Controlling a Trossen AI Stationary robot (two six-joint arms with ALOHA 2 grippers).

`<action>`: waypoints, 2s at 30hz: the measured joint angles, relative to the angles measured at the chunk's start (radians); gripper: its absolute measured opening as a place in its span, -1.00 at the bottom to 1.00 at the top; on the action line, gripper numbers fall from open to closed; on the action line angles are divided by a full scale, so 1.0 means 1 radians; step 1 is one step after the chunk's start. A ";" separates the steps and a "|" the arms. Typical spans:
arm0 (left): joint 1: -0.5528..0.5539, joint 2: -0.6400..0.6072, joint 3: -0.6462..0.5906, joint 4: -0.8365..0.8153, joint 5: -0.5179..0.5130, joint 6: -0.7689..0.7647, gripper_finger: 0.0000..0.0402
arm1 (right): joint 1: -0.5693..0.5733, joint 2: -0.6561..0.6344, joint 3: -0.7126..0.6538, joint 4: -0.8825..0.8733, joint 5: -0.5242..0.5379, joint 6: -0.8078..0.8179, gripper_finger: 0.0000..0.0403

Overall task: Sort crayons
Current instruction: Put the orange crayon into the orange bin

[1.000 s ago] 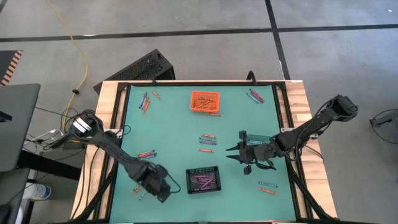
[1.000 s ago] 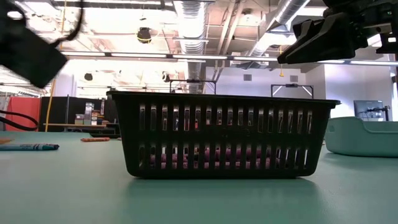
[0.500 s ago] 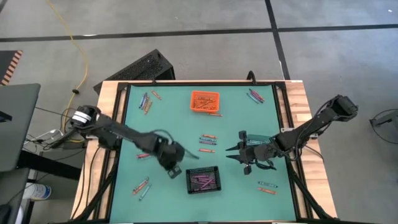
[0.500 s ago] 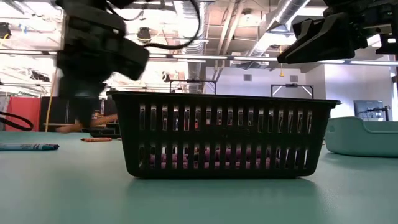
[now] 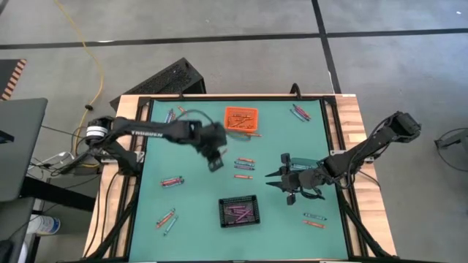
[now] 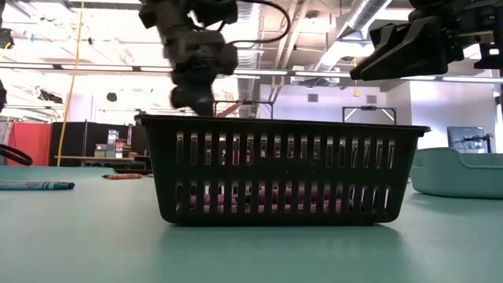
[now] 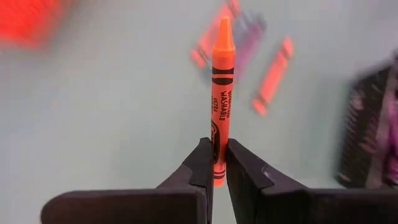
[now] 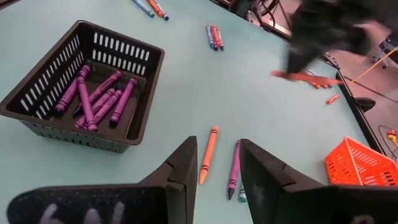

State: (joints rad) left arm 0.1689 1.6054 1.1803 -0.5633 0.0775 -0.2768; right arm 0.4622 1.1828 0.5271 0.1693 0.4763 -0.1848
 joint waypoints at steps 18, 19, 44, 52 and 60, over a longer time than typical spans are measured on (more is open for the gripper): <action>0.233 0.493 0.597 -0.130 -0.193 0.504 -0.87 | -0.056 0.000 0.000 -0.051 0.006 0.022 -0.42; 0.234 0.522 0.627 -0.154 -0.194 0.514 -0.85 | -0.059 0.000 0.000 -0.059 0.006 0.026 -0.42; 0.155 0.595 0.994 -0.295 -0.135 0.544 -0.37 | -0.106 0.000 0.000 -0.148 0.134 0.152 -0.42; 0.100 0.606 0.925 -0.086 -0.071 0.649 -0.37 | -0.067 0.000 0.000 -0.195 0.128 0.188 -0.42; 0.126 0.653 0.906 -0.049 0.025 0.695 -0.37 | 0.009 -0.005 0.000 -0.260 0.131 0.196 -0.42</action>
State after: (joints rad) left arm 0.2948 2.2584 2.0865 -0.6119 0.1022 0.4186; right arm 0.4708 1.1773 0.5274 -0.0904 0.6068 0.0109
